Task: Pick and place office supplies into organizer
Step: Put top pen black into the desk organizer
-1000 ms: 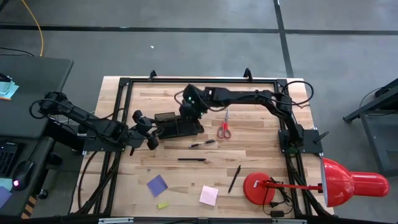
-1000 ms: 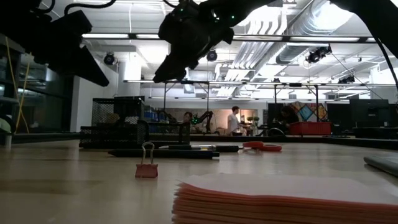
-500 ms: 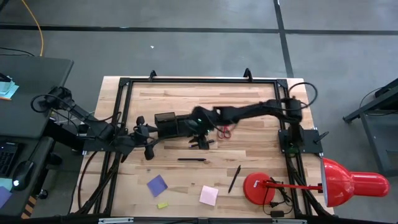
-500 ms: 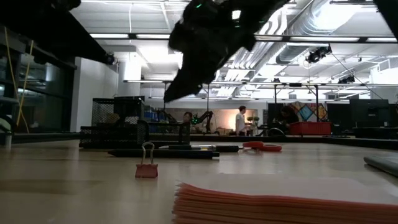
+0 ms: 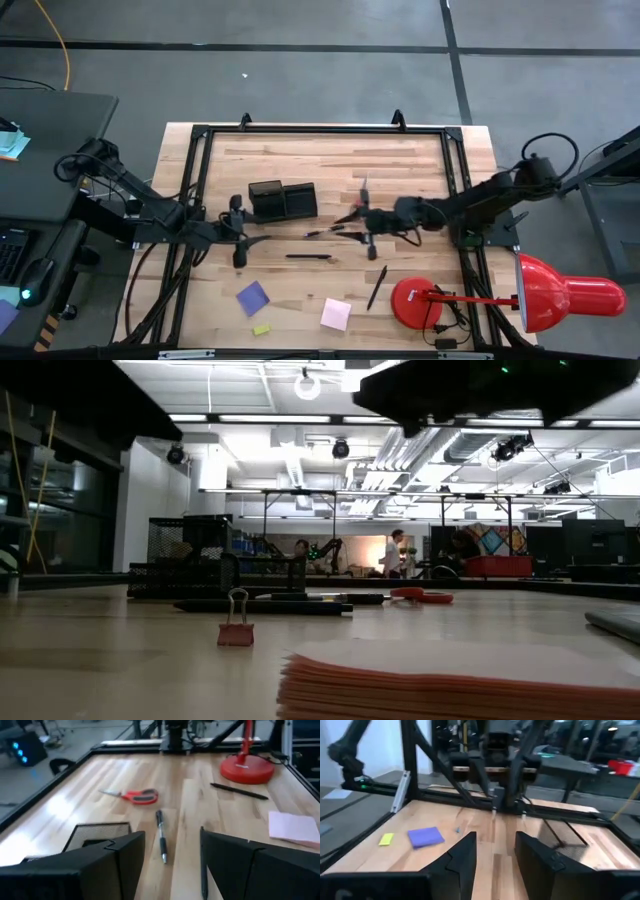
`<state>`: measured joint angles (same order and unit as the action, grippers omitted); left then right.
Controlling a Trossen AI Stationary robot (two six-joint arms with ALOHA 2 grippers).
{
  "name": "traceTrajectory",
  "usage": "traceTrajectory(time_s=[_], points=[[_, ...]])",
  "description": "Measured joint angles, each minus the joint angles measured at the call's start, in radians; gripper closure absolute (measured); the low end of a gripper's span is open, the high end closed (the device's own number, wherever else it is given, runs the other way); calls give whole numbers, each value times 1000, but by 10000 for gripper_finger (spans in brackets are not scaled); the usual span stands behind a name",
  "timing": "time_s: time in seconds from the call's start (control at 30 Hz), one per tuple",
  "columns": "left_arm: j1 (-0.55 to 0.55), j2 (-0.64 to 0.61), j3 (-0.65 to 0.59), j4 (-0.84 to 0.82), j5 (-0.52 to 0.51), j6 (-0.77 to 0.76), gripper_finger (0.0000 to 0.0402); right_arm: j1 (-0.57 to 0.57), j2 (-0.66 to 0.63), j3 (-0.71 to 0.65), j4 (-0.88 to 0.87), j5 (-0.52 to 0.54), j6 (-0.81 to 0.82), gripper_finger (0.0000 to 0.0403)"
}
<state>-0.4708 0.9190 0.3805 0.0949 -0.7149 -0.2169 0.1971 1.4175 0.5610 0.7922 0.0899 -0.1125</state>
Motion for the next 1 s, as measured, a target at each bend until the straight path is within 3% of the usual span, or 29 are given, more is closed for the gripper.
traceTrajectory(time_s=[0.27, 0.4, 0.63, 0.77, 1.0], points=[[56, 204, 0, 96, 63, -67, 218, 67, -26, -113, 50, 92, -46, 277], [65, 368, 0, 263, 128, -17, 218, 94, -26, -120, 49, 98, -112, 277], [65, 570, 0, 463, 123, 1, 218, 140, -25, -120, 35, 116, -132, 277], [65, 638, 20, 451, 158, -19, 218, 184, -25, -120, 37, 187, -116, 277], [65, 709, 79, 367, 133, -52, 218, 230, -23, -119, 43, 312, -110, 277]])
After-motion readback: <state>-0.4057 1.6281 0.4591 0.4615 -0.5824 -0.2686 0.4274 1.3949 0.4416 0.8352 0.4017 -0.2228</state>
